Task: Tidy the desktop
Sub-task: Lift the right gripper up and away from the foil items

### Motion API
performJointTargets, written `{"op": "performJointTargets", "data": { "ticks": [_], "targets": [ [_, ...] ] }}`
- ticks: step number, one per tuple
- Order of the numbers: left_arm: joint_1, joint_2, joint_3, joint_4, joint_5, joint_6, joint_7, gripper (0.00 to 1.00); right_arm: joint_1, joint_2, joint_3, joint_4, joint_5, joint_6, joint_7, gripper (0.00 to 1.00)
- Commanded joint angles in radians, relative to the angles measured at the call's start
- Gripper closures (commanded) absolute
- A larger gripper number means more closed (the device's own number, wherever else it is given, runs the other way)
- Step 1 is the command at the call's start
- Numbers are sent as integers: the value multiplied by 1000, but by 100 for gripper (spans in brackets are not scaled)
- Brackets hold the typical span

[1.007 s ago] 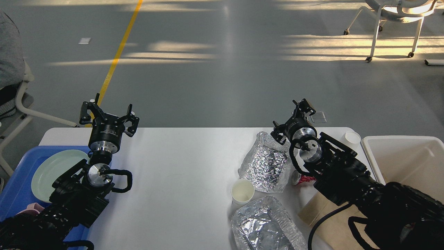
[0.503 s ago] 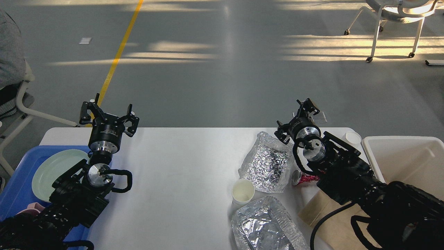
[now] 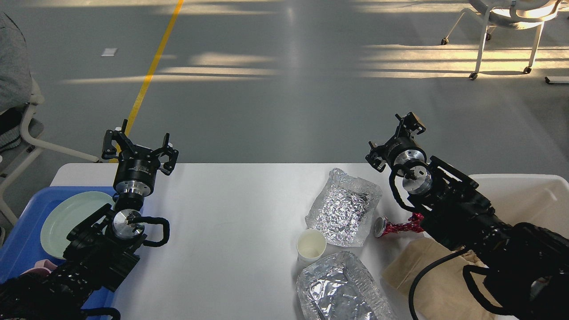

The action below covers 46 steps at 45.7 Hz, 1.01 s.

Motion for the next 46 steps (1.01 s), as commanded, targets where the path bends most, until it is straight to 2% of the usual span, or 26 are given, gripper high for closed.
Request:
{"op": "performJointTargets", "data": {
  "ticks": [1,7,13,19,30,31,35,46],
  "targets": [
    [0,0,0,0,0,0,0,0,8,-75,-4,6,-1,24,-1,0],
    [0,0,0,0,0,0,0,0,15,-91,-27,31,-3,100,8,0],
    [0,0,0,0,0,0,0,0,40,-115,-192,91,-4,169,9,0],
    [0,0,0,0,0,0,0,0,107,-180,-355,129,0,155,11,0],
    [0,0,0,0,-2,0,0,0,264,-184,-738,164,6,166,9,0],
    [0,0,0,0,0,0,0,0,309,-190,-836,193,6,163,9,0],
    [0,0,0,0,-2,0,0,0,409,-218,-988,269,8,153,9,0],
    [0,0,0,0,0,0,0,0,669,-247,-1271,364,2,163,6,0]
  ]
}}
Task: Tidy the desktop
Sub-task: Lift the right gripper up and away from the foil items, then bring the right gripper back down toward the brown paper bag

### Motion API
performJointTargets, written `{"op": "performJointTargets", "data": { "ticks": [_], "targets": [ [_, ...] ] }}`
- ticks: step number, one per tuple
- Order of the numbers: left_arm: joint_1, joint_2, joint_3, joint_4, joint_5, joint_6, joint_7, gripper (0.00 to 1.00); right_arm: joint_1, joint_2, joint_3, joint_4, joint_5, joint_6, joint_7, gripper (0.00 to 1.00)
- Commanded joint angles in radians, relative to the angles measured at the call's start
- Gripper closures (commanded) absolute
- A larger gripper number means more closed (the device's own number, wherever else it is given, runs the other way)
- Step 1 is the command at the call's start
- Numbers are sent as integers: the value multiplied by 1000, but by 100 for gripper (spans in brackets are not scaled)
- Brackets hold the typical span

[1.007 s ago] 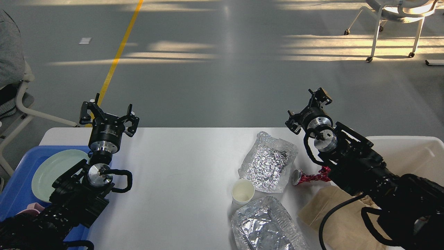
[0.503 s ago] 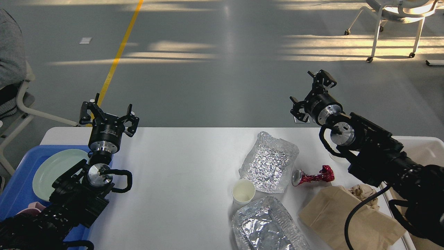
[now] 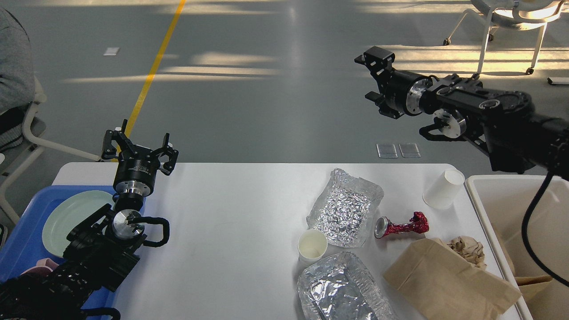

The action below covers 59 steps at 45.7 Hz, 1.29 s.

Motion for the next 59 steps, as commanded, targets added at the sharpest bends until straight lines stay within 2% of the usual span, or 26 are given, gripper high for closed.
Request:
{"op": "performJointTargets", "data": {
  "ticks": [1,9,14,21,30,37,54,59],
  "targets": [
    [0,0,0,0,0,0,0,0,142,-2,-172,42,-6,9,2,0],
    [0,0,0,0,0,0,0,0,310,1,-375,110,-23,25,5,0],
    [0,0,0,0,0,0,0,0,400,-2,-433,133,-42,99,5,0],
    [0,0,0,0,0,0,0,0,547,-13,-467,133,-102,297,5,0],
    [0,0,0,0,0,0,0,0,730,-30,-467,139,-220,614,5,0],
    [0,0,0,0,-1,0,0,0,873,-30,-467,214,-253,812,4,0],
    [0,0,0,0,0,0,0,0,1075,-7,-475,262,-280,812,-11,0],
    [0,0,0,0,0,0,0,0,1089,8,-472,265,-325,812,-59,0]
  ]
}}
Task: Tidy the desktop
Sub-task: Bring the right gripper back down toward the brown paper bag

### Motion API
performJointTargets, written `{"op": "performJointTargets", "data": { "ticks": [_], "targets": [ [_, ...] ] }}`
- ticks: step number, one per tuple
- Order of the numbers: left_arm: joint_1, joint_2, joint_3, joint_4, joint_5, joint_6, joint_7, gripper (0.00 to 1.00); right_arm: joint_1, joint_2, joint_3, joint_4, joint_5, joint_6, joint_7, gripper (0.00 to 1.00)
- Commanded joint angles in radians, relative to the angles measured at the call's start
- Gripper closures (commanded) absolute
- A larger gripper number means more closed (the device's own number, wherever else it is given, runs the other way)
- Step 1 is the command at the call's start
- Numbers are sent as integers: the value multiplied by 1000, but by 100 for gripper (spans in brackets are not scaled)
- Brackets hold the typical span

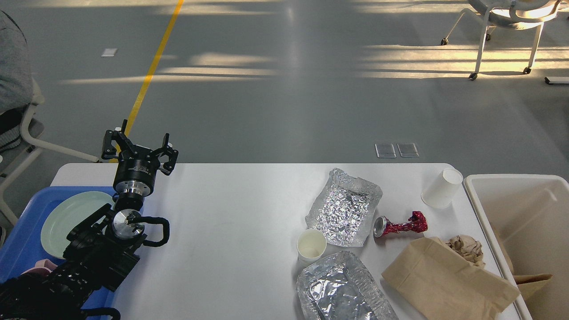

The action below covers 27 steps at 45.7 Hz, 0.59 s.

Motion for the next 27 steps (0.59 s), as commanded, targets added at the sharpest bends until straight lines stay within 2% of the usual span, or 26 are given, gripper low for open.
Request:
{"op": "performJointTargets", "data": {
  "ticks": [1,7,9,27],
  "targets": [
    [0,0,0,0,0,0,0,0,16,18,0,2,-42,0,-58,0],
    [0,0,0,0,-1,1,0,0,4,36,-1,4,-44,0,-180,0],
    [0,0,0,0,0,0,0,0,1,36,-1,5,-42,0,-203,0],
    [0,0,0,0,-1,0,0,0,-57,25,-16,4,-44,0,-228,0]
  ]
}}
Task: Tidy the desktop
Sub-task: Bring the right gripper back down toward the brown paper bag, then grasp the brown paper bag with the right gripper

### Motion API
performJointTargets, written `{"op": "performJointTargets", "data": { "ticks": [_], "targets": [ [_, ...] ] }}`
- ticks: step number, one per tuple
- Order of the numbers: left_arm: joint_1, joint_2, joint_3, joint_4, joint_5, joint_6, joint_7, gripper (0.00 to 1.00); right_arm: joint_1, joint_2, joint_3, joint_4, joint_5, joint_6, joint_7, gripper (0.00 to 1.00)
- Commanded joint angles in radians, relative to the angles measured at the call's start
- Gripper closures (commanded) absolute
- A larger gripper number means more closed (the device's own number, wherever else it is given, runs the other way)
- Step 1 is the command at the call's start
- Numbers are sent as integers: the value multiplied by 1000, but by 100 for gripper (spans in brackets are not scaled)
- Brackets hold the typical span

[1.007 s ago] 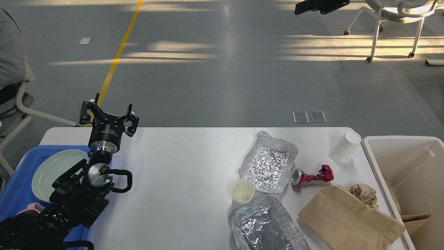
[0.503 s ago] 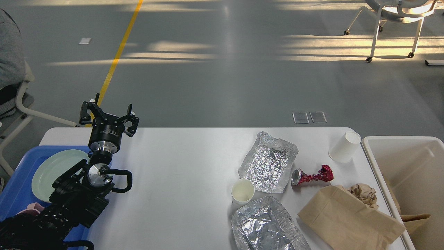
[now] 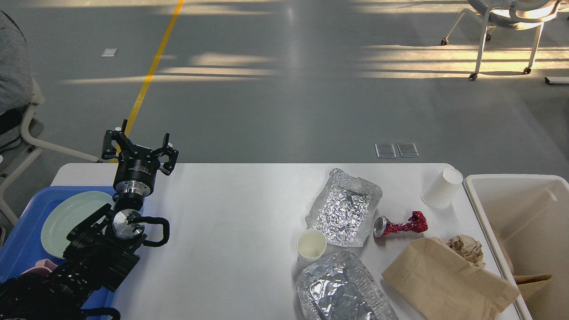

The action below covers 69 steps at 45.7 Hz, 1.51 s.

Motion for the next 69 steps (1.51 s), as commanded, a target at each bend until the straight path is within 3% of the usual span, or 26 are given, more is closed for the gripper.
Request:
{"op": "performJointTargets", "data": {
  "ticks": [1,24,40,54,69],
  "targets": [
    [0,0,0,0,0,-1,0,0,-25,0,-7,-1,-1,0,-8,0],
    [0,0,0,0,0,-1,0,0,-162,-8,-1,-10,54,0,0,0],
    [0,0,0,0,0,-1,0,0,-465,36,-12,-15,33,0,-8,0],
    [0,0,0,0,0,1,0,0,-725,-14,-6,-84,-82,0,-8,0],
    [0,0,0,0,1,-1,0,0,-809,-60,-3,-70,-288,-1,-6,0]
  ]
}}
